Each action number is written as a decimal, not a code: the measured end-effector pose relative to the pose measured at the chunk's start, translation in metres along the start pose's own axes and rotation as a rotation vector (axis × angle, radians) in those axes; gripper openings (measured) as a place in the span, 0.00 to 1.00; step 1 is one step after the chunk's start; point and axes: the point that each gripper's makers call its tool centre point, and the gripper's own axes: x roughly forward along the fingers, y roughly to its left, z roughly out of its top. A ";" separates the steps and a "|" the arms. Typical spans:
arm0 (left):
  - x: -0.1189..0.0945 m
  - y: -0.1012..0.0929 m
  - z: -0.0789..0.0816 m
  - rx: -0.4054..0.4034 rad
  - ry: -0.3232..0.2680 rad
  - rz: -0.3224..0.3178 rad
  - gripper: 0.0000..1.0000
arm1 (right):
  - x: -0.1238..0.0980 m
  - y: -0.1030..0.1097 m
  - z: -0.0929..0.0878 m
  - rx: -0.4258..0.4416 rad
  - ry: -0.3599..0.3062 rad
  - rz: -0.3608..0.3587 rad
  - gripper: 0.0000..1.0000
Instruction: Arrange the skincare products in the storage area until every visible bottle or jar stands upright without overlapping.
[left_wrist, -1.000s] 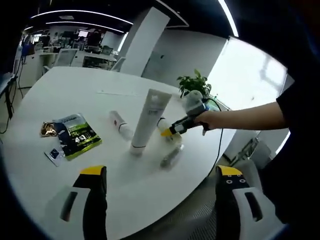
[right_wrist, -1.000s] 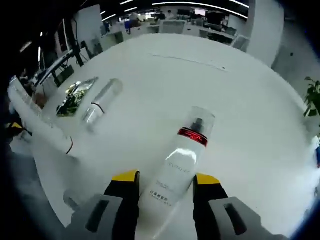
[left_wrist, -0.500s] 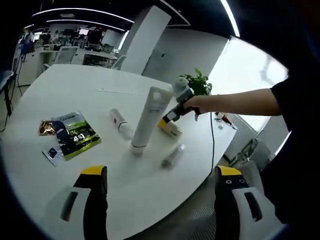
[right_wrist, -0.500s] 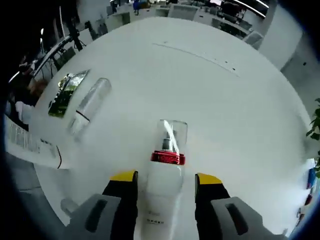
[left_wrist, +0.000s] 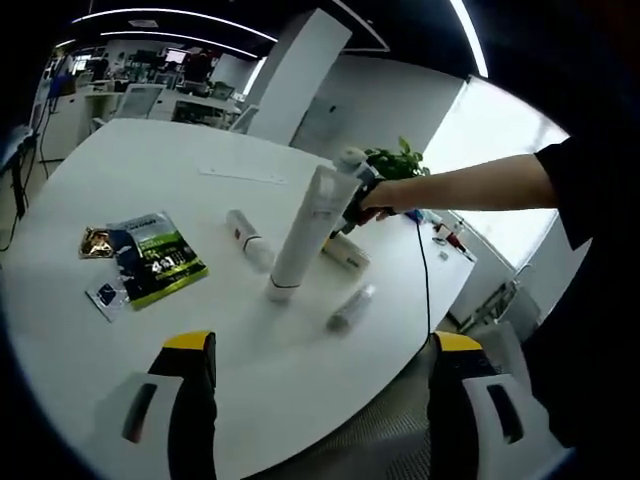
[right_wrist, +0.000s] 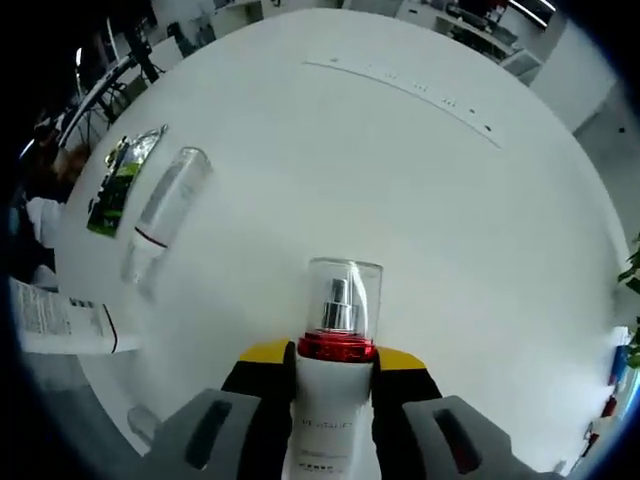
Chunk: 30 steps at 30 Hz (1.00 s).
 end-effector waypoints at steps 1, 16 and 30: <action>0.000 0.000 0.001 0.001 -0.002 -0.001 0.80 | -0.001 0.001 0.000 0.030 -0.008 -0.003 0.20; -0.002 -0.007 0.011 0.047 0.019 -0.030 0.79 | -0.077 0.002 0.030 0.136 -0.480 -0.008 0.18; -0.004 -0.053 0.056 0.231 -0.057 -0.058 0.77 | -0.220 0.066 0.014 0.018 -0.815 -0.049 0.18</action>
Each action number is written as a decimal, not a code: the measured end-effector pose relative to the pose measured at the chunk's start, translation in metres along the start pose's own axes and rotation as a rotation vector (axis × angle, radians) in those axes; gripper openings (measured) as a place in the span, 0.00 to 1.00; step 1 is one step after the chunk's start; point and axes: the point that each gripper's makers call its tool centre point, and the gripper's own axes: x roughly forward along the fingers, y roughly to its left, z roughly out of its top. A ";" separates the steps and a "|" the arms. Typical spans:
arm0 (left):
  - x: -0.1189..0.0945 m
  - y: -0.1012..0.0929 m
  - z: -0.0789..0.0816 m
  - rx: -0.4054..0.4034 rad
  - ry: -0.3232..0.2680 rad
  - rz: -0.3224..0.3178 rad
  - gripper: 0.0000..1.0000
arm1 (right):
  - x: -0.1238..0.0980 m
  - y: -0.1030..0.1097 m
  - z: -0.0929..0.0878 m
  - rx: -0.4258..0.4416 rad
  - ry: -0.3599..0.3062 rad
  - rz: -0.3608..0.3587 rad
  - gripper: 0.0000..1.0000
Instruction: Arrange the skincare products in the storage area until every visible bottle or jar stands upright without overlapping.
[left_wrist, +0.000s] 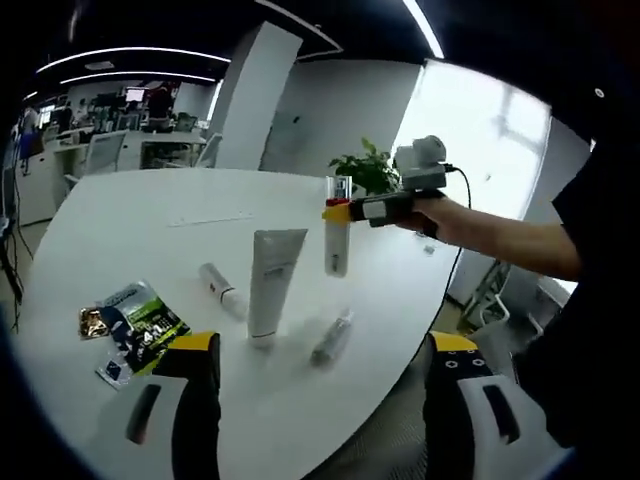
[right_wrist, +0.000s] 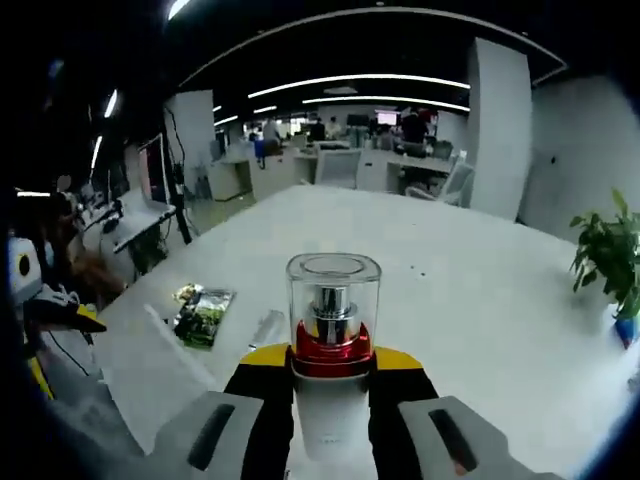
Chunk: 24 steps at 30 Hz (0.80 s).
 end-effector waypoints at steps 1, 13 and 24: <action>0.000 -0.004 0.009 0.017 -0.024 0.000 0.77 | -0.016 0.013 0.013 -0.026 -0.029 0.011 0.18; -0.010 -0.048 0.098 0.145 -0.252 0.035 0.71 | -0.089 0.155 0.090 -0.054 -0.237 0.268 0.18; -0.027 -0.057 0.111 0.207 -0.335 0.121 0.51 | -0.107 0.191 0.101 -0.009 -0.310 0.311 0.18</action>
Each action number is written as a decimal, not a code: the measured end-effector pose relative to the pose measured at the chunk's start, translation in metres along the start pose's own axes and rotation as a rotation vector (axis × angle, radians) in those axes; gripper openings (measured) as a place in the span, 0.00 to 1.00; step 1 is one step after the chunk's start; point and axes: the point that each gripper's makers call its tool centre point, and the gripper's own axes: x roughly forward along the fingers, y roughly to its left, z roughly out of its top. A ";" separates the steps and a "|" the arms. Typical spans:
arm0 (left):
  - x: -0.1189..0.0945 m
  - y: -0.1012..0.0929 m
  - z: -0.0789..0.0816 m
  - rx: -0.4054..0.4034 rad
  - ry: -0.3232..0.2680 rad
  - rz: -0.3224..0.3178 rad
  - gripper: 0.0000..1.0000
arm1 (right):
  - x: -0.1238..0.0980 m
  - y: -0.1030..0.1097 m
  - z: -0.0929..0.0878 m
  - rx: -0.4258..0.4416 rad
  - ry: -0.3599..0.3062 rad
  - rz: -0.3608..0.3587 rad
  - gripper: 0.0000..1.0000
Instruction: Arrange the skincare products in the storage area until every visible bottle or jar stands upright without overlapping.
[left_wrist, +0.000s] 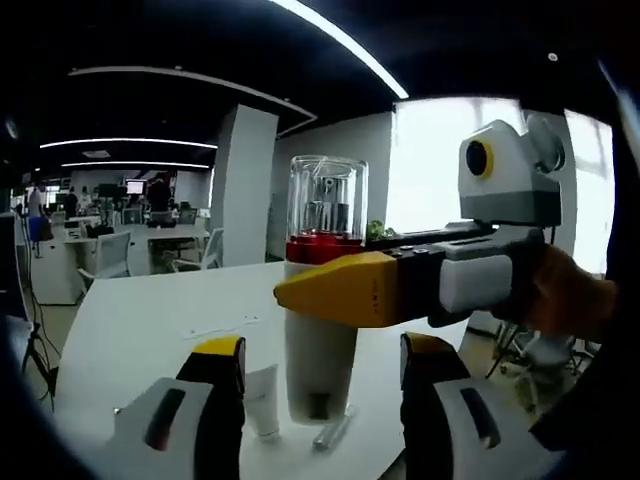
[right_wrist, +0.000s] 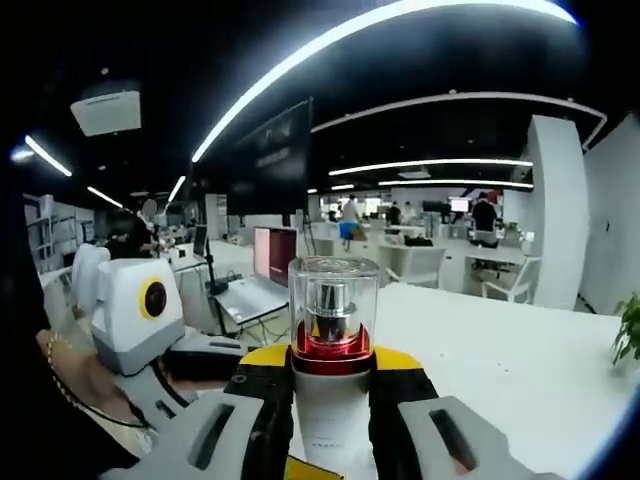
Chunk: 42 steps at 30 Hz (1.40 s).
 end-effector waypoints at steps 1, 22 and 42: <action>0.000 0.002 0.002 0.017 -0.014 0.019 0.49 | 0.000 0.002 0.000 0.004 -0.003 0.004 0.18; -0.019 -0.021 0.022 -0.132 -0.053 -0.343 0.27 | -0.026 0.036 0.019 0.050 -0.059 0.373 0.22; -0.052 -0.095 0.034 0.011 0.007 -0.654 0.27 | -0.092 0.076 0.032 -0.033 -0.128 0.735 0.19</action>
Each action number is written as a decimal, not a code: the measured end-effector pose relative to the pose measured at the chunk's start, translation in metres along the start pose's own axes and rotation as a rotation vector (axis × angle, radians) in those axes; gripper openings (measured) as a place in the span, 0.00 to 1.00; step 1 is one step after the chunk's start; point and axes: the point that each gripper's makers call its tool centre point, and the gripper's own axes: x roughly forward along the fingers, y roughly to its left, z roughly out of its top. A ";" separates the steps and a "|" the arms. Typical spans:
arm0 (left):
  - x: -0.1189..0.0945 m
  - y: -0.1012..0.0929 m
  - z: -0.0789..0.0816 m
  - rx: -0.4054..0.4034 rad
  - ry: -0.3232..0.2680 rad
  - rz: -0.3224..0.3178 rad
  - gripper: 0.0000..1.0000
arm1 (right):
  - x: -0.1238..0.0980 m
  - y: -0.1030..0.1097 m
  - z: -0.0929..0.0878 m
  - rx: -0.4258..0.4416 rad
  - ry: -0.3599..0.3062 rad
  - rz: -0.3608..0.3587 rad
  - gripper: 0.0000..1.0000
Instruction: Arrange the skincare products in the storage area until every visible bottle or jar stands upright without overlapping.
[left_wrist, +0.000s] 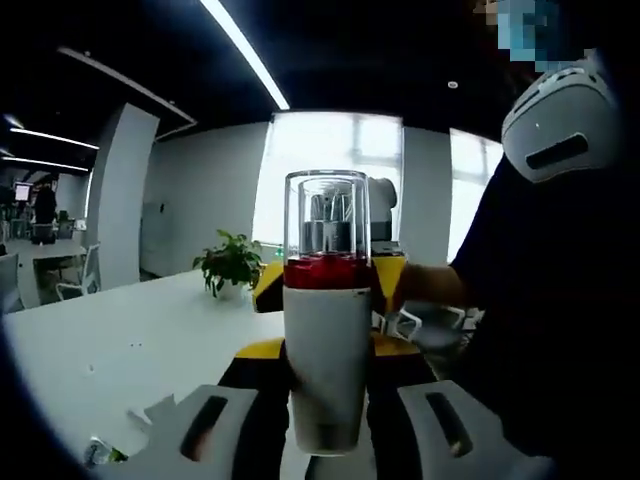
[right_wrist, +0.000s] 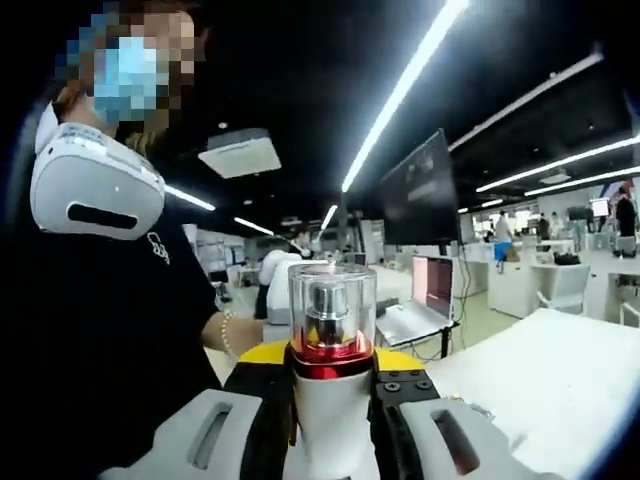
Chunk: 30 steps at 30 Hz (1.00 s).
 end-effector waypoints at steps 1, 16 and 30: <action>0.001 0.000 0.001 0.004 -0.005 -0.001 0.27 | -0.002 0.000 0.001 -0.005 -0.016 0.003 0.19; 0.002 0.032 -0.084 -0.189 0.059 0.246 0.44 | -0.034 -0.043 -0.063 0.013 0.019 -0.112 0.18; -0.070 0.092 -0.102 -0.199 0.034 0.608 0.84 | -0.059 -0.129 -0.108 -0.001 0.043 -0.236 0.19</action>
